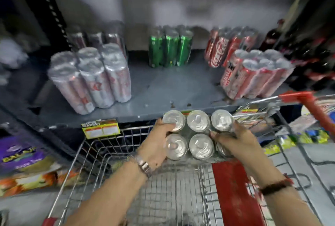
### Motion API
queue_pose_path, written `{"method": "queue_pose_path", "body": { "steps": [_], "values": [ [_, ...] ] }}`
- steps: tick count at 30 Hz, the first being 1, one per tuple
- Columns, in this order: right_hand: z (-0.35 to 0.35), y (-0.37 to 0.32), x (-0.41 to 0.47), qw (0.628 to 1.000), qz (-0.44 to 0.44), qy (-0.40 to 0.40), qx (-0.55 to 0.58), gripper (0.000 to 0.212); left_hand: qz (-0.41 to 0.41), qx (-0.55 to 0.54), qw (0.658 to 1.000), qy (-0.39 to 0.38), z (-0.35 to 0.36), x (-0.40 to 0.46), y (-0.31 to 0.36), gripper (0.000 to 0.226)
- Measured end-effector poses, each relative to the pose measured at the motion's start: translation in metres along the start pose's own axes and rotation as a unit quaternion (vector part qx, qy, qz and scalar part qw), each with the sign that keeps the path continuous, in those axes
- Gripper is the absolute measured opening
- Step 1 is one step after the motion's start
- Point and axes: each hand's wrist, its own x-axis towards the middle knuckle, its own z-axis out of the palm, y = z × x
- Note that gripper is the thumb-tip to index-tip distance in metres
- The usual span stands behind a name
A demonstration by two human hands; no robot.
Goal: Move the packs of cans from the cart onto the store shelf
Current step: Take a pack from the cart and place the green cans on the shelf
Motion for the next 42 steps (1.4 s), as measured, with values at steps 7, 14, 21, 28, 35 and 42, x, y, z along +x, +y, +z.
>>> {"method": "queue_pose_path", "body": {
  "steps": [7,14,21,28,35,42],
  "values": [
    [-0.047,-0.097,0.048,0.997,-0.071,-0.012,-0.013,0.049,0.027,0.006,1.000,-0.006,0.030,0.005,0.093,0.017],
    [-0.046,-0.164,0.123,0.991,-0.055,-0.125,-0.009,0.036,-0.006,0.011,0.995,0.096,0.037,0.060,0.156,0.017],
    [-0.014,-0.159,0.182,0.985,0.000,-0.172,-0.008,0.051,0.014,-0.004,0.993,0.113,0.029,0.099,0.153,0.021],
    [-0.014,-0.115,0.200,0.970,-0.003,-0.178,0.162,0.061,0.091,0.027,0.989,0.117,0.000,0.115,0.124,0.058],
    [0.025,-0.036,0.188,0.971,-0.153,-0.183,0.031,0.101,0.233,0.367,0.879,0.197,-0.034,0.110,0.035,0.069],
    [0.063,-0.021,0.183,0.988,-0.138,-0.023,0.065,0.068,0.232,0.477,0.798,0.287,-0.036,0.135,0.024,0.072]
  ]
}}
